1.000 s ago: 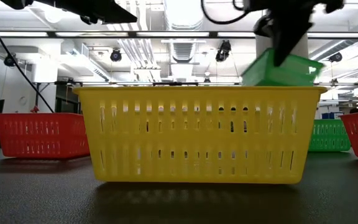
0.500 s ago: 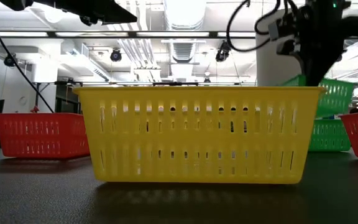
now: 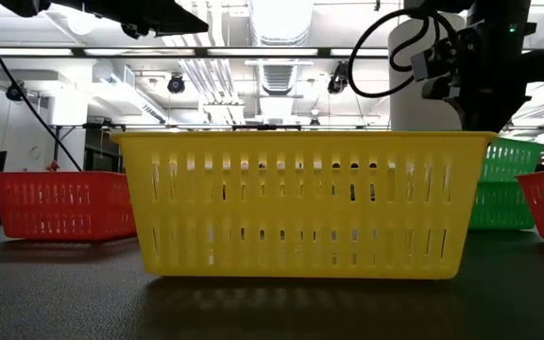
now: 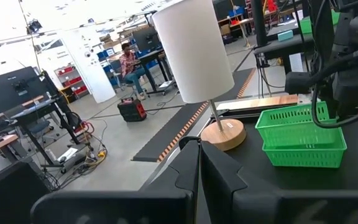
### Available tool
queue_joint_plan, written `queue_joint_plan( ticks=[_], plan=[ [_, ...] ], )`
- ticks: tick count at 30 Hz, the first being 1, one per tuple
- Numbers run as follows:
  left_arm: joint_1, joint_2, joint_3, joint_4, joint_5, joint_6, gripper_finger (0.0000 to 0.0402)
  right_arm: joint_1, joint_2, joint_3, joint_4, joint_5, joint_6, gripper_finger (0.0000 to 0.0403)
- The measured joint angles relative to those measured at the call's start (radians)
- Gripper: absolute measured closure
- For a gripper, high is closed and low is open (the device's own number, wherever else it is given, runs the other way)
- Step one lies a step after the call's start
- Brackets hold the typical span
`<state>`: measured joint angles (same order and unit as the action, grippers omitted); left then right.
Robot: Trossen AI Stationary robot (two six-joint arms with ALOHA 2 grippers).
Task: Stack baskets by color
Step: Stack the top green basket on top of the right green bin, then stack the green basket on top of the right green bin
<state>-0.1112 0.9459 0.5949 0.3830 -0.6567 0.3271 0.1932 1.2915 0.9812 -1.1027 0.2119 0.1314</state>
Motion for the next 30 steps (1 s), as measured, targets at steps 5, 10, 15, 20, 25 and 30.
queue_joint_plan(
  ticks=[5,10,15,20,25,30],
  plan=[
    [0.0,0.0,-0.008,0.001,0.0,0.0,0.0402,-0.011,0.0,-0.004,0.022,-0.001,0.023,0.0367],
    [0.0,0.0,-0.011,0.002,0.0,0.0,0.0402,-0.024,0.0,-0.005,0.023,0.0,0.042,0.0327],
    [0.0,0.0,-0.011,0.002,0.0,0.0,0.0402,-0.024,0.0,0.025,0.023,-0.002,0.042,0.0298],
    [0.0,0.0,-0.013,0.002,-0.001,0.0,0.0402,-0.024,-0.006,0.074,0.025,-0.003,0.019,0.0287],
    [0.0,0.0,-0.013,0.003,-0.001,-0.005,0.0402,-0.024,-0.035,0.082,0.053,-0.004,-0.025,0.0293],
    [0.0,0.0,-0.014,0.003,-0.001,-0.023,0.0402,-0.024,-0.1,0.023,0.127,-0.003,-0.047,0.0333]
  ],
)
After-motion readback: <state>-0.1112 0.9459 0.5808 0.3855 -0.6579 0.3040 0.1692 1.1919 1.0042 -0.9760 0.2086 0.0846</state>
